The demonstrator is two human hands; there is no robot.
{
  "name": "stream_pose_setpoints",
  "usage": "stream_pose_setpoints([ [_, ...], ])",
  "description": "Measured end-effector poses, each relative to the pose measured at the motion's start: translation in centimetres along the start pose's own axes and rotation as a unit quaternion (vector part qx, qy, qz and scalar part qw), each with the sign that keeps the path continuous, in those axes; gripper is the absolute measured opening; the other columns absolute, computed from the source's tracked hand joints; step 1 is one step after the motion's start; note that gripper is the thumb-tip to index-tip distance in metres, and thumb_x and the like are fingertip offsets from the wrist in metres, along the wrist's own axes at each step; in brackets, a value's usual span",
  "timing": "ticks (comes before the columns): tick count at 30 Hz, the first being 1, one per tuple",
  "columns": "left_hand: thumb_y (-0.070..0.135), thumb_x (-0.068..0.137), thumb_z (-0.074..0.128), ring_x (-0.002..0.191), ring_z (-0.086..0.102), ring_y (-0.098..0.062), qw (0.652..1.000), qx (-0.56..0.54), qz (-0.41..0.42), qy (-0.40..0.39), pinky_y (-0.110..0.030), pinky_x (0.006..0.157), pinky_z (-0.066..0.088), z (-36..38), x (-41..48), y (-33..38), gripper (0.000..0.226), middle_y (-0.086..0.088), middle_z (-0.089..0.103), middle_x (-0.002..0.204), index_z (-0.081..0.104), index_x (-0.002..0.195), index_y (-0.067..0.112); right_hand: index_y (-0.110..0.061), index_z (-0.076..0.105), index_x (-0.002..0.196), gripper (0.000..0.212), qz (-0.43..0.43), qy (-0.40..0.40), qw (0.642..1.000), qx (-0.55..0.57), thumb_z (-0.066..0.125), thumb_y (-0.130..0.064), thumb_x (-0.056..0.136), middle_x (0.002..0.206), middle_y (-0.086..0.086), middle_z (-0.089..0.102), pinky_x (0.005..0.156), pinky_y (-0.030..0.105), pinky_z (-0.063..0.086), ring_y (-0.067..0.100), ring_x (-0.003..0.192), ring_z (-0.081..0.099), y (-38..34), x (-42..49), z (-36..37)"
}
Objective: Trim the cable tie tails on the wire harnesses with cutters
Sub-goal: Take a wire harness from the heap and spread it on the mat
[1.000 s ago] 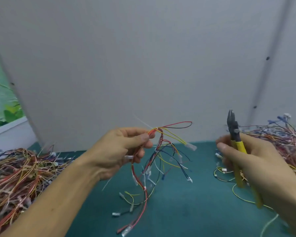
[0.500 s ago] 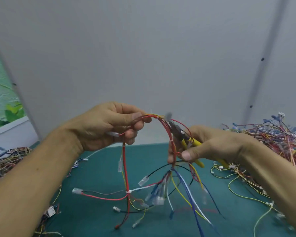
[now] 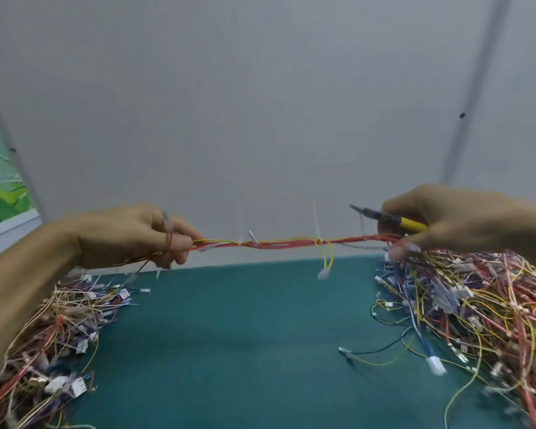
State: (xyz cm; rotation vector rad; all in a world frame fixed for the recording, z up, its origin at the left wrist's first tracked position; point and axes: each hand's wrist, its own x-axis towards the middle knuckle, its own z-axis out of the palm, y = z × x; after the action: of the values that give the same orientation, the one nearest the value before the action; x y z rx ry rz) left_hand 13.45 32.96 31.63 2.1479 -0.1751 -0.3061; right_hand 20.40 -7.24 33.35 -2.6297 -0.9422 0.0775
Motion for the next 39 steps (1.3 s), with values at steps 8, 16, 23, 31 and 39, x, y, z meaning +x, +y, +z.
stream_pose_setpoints([
  [8,-0.005,0.08,0.07,0.071,0.062,-0.013,0.869,0.399,0.189,0.222,0.0,0.067,0.035,3.6,0.9,-4.8,0.028,0.009,0.066,0.077,0.077,0.099,0.015,-0.009,0.053,0.07,0.029,-0.076,0.43,0.859,-0.266,0.081,-0.007,0.066,0.066,0.008,0.054,0.053,0.034,0.034,0.033,0.059,0.051,-0.7,2.3,8.2],
  [16,-0.005,0.081,0.068,0.076,0.06,-0.003,0.907,0.381,0.122,0.13,-0.015,0.073,0.043,5.8,-0.2,-11.0,0.034,0.01,0.067,0.081,0.078,0.098,0.022,-0.027,0.032,0.078,0.037,0.015,0.095,0.98,-0.175,0.063,-0.047,0.081,0.077,-0.011,0.048,0.063,0.037,0.038,0.021,0.085,0.056,0.8,-1.0,17.1],
  [23,0.024,0.095,0.057,0.09,0.055,0.006,0.905,0.426,-0.005,-0.016,-0.012,0.084,0.04,7.5,0.9,-13.9,0.024,0.021,0.061,0.093,0.069,0.107,0.041,-0.026,0.065,0.095,0.013,0.053,0.021,0.987,0.147,0.072,-0.029,0.084,0.09,-0.012,0.067,0.082,0.026,0.049,0.004,0.086,0.063,1.2,-2.6,12.0],
  [31,0.003,0.088,0.047,0.128,0.041,0.001,0.86,0.505,-0.023,0.066,-0.021,0.11,0.027,8.0,1.1,-14.8,0.054,0.025,0.046,0.136,0.056,0.127,0.04,-0.02,0.061,0.079,0.011,0.246,0.007,0.968,0.041,0.07,-0.024,0.084,0.075,-0.001,0.064,0.057,0.025,0.038,0.01,0.064,0.054,4.8,-2.7,11.0],
  [39,0.037,0.071,0.072,0.085,0.062,-0.004,0.881,0.353,0.269,0.162,-0.018,0.08,0.043,20.1,1.0,-8.2,0.025,0.014,0.068,0.092,0.073,0.093,0.024,-0.015,0.06,0.076,0.016,0.356,-0.015,0.932,0.065,0.066,-0.029,0.078,0.072,0.001,0.065,0.056,0.025,0.044,0.015,0.066,0.059,5.8,-1.8,17.7],
])
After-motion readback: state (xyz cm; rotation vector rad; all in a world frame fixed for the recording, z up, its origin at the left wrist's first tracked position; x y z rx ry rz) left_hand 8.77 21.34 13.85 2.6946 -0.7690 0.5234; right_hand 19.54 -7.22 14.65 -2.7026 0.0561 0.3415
